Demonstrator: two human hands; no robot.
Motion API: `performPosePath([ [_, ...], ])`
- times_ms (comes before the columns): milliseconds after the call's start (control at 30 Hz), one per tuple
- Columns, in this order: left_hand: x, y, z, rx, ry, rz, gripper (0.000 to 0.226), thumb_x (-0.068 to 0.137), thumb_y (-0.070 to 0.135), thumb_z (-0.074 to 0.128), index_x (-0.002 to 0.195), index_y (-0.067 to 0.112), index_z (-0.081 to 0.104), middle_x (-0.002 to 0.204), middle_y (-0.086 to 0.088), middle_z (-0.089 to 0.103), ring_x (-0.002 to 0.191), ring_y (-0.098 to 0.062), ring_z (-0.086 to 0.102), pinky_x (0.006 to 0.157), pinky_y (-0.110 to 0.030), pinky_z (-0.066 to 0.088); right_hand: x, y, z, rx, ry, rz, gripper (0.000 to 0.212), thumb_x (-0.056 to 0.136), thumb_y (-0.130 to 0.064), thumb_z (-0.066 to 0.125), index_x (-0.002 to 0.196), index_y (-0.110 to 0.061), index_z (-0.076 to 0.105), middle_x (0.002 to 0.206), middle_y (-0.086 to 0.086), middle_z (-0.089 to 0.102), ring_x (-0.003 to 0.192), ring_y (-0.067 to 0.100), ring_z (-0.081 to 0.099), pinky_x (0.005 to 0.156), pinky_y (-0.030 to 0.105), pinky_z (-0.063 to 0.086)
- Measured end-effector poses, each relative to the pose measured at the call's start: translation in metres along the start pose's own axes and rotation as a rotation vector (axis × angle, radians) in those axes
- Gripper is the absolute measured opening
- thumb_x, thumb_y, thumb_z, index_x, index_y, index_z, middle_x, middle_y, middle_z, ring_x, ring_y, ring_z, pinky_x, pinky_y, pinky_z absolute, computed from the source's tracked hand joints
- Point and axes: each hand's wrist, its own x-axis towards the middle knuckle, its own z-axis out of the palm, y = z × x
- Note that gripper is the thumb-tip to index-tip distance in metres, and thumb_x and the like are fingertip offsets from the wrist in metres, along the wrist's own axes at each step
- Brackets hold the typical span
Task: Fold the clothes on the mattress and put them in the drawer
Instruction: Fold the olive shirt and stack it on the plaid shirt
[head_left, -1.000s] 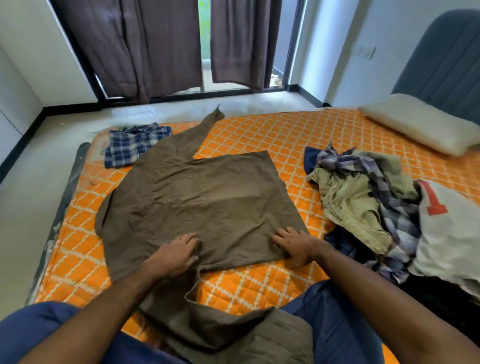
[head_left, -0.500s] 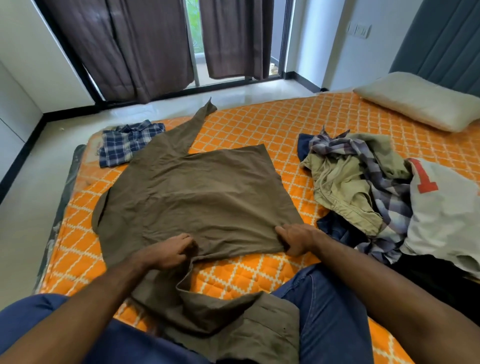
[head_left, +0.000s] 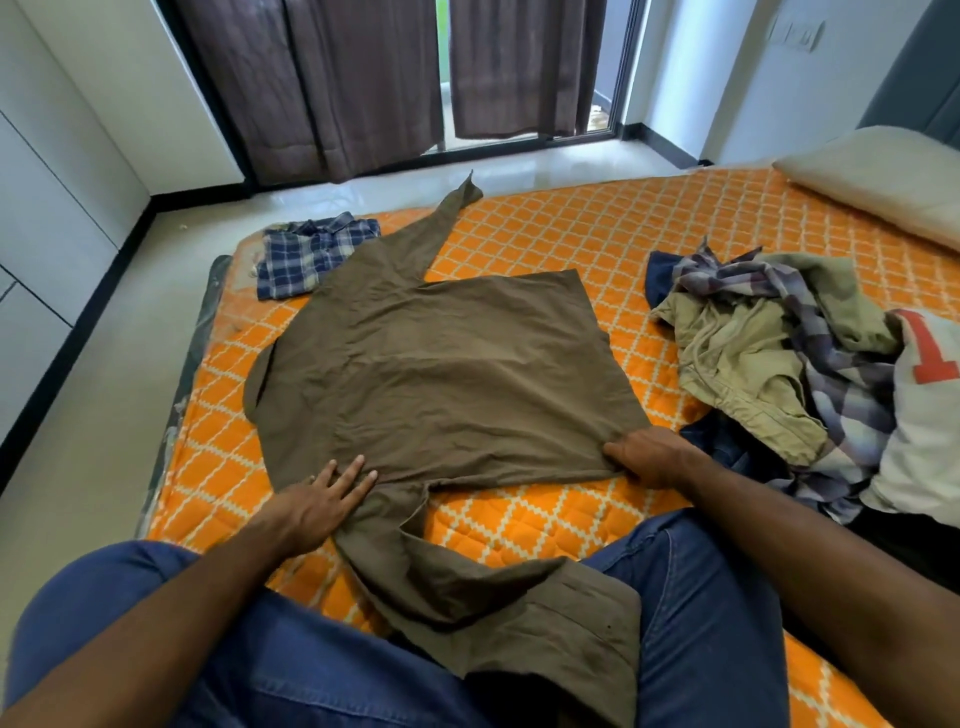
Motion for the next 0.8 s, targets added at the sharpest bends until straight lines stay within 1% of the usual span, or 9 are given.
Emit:
performPosePath([
  [67, 0.004, -0.011, -0.006, -0.120, -0.002, 0.023, 0.070, 0.103, 0.010, 0.031, 0.161, 0.022, -0.007, 0.166, -0.008, -0.014, 0.154, -0.033, 0.012, 0.119, -0.041, 0.032, -0.001, -0.003, -0.005, -0.043, -0.026, 0.011, 0.027, 0.099, -0.017, 0.050, 0.125, -0.017, 0.056, 0.122, 0.009, 0.066, 0.112, 0.030, 0.064, 0.074, 0.035, 0.043],
  [133, 0.006, -0.026, -0.017, -0.308, -0.012, 0.061, 0.058, 0.101, 0.012, 0.038, 0.158, 0.019, 0.028, 0.167, -0.005, 0.010, 0.152, -0.026, 0.023, 0.119, -0.035, 0.029, -0.002, -0.005, -0.004, -0.046, -0.044, 0.018, 0.028, 0.099, -0.017, 0.049, 0.125, -0.017, 0.058, 0.123, 0.009, 0.065, 0.114, 0.030, 0.063, 0.079, 0.037, 0.048],
  [200, 0.005, -0.046, -0.022, -0.501, 0.009, 0.070, 0.038, 0.099, 0.013, 0.045, 0.131, 0.015, 0.065, 0.153, -0.008, 0.047, 0.137, -0.026, 0.047, 0.110, -0.035, 0.039, -0.003, -0.004, -0.003, -0.003, -0.031, 0.025, 0.027, 0.099, -0.015, 0.050, 0.123, -0.016, 0.061, 0.126, 0.008, 0.062, 0.115, 0.030, 0.062, 0.081, 0.035, 0.048],
  [233, 0.003, -0.054, -0.022, -0.553, 0.032, 0.063, 0.030, 0.097, 0.013, 0.048, 0.115, 0.014, 0.072, 0.137, -0.008, 0.062, 0.122, -0.027, 0.058, 0.101, -0.037, 0.045, -0.004, -0.003, -0.001, 0.025, -0.021, 0.025, 0.026, 0.098, -0.015, 0.051, 0.122, -0.015, 0.063, 0.127, 0.009, 0.059, 0.114, 0.030, 0.061, 0.081, 0.035, 0.047],
  [300, 0.002, -0.068, -0.019, -0.578, 0.059, 0.046, 0.025, 0.093, 0.012, 0.052, 0.107, 0.013, 0.073, 0.114, -0.005, 0.070, 0.103, -0.026, 0.063, 0.088, -0.040, 0.048, -0.005, 0.000, 0.000, 0.079, -0.020, 0.028, 0.025, 0.097, -0.014, 0.053, 0.119, -0.011, 0.064, 0.127, 0.010, 0.053, 0.113, 0.030, 0.059, 0.085, 0.036, 0.045],
  [467, 0.004, -0.075, -0.025, -0.768, 0.181, 0.005, 0.013, 0.091, 0.004, 0.053, 0.093, 0.005, 0.066, 0.092, -0.008, 0.066, 0.085, -0.025, 0.060, 0.076, -0.039, 0.046, -0.004, 0.013, -0.007, 0.299, -0.081, 0.068, 0.008, 0.091, -0.011, 0.059, 0.097, -0.015, 0.063, 0.111, 0.007, 0.050, 0.107, 0.030, 0.057, 0.077, 0.028, 0.036],
  [600, 0.001, -0.097, -0.037, -1.011, 0.364, -0.026, 0.035, 0.083, 0.023, 0.049, 0.096, -0.002, 0.069, 0.097, -0.016, 0.069, 0.089, -0.028, 0.063, 0.078, -0.041, 0.048, 0.000, 0.034, -0.030, 0.489, -0.117, 0.128, 0.031, 0.095, -0.008, 0.058, 0.126, -0.009, 0.059, 0.118, 0.002, 0.057, 0.102, 0.017, 0.052, 0.080, 0.025, 0.038],
  [667, 0.004, -0.110, -0.045, -1.136, 0.477, -0.074, 0.039, 0.085, 0.029, 0.054, 0.095, -0.005, 0.070, 0.099, -0.019, 0.070, 0.094, -0.030, 0.064, 0.085, -0.043, 0.047, 0.005, 0.048, -0.047, 0.550, -0.139, 0.153, 0.031, 0.097, -0.007, 0.058, 0.128, -0.007, 0.059, 0.115, -0.002, 0.054, 0.104, 0.017, 0.052, 0.081, 0.026, 0.039],
  [800, 0.026, -0.127, -0.070, -1.307, 0.608, -0.231, 0.021, 0.100, -0.001, 0.047, 0.091, -0.008, 0.064, 0.093, -0.017, 0.064, 0.083, -0.021, 0.055, 0.073, -0.022, 0.042, 0.028, 0.078, -0.077, 0.661, -0.061, 0.298, 0.023, 0.095, -0.001, 0.054, 0.111, -0.007, 0.069, 0.104, 0.005, 0.067, 0.098, 0.024, 0.061, 0.078, 0.033, 0.046],
])
